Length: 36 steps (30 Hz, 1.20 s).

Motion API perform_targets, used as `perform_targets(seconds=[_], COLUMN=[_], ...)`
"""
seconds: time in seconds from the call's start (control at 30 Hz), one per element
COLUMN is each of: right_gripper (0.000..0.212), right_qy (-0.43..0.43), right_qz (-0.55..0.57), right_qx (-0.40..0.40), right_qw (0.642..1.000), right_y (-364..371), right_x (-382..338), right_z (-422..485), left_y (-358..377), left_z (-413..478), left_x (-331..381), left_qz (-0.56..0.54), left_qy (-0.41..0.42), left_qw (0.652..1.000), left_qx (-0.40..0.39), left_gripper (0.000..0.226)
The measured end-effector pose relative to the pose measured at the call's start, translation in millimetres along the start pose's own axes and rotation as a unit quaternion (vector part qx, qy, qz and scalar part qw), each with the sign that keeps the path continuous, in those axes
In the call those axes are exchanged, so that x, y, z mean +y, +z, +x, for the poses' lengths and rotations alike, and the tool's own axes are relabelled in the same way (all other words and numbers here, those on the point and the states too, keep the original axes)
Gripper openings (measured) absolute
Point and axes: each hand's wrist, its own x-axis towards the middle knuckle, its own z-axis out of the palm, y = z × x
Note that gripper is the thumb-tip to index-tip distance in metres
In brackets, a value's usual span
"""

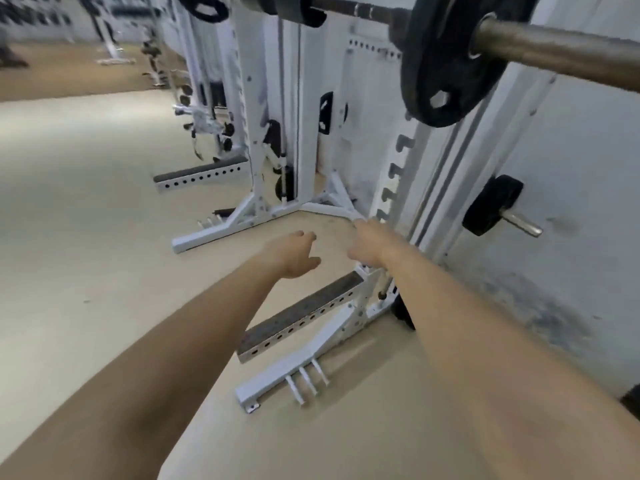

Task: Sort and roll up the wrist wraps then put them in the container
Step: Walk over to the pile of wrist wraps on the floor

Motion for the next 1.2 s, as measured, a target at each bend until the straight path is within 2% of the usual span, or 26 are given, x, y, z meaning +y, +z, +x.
perform_targets(seconds=[0.03,0.13,0.23,0.47,0.63,0.83,1.1,1.2], right_gripper=[0.044,0.055,0.058,0.066,0.063,0.061,0.063,0.066], right_qy=[-0.030,-0.107,-0.167,-0.348,-0.456,-0.565,-0.699,-0.727], right_qz=[-0.002,-0.016,-0.030,-0.072,-0.085,-0.128,-0.155,-0.176], right_qx=[-0.008,-0.033,-0.050,-0.088,-0.119,-0.147,-0.160,-0.151], right_qw=[1.000,0.994,0.984,0.931,0.878,0.802,0.680,0.646], right_y=[2.3,15.7,34.9,74.9,103.0,126.6,180.3,203.6], right_x=[-29.6,-115.1,-191.0,-337.3,-436.6,-548.0,-720.3,-786.9], right_z=[13.2,46.6,70.4,103.9,98.2,44.4,-74.9,-118.1], left_y=[-1.2,-4.6,-4.4,15.7,29.5,43.2,80.0,90.6], left_z=[-8.9,-39.1,-68.8,-146.7,-233.6,-360.3,-534.0,-595.6], left_x=[-29.9,-115.1,-183.2,-278.1,-324.3,-354.7,-402.6,-439.9], left_qz=[-0.005,-0.021,-0.054,-0.104,-0.129,-0.152,-0.190,-0.206], left_qy=[-0.027,-0.105,-0.190,-0.348,-0.477,-0.603,-0.721,-0.742], left_qw=[1.000,0.994,0.980,0.931,0.868,0.780,0.658,0.628], left_qx=[0.004,0.005,0.020,0.030,0.046,0.069,0.103,0.116], left_gripper=[0.065,0.065,0.064,0.064,0.063,0.062,0.062,0.062])
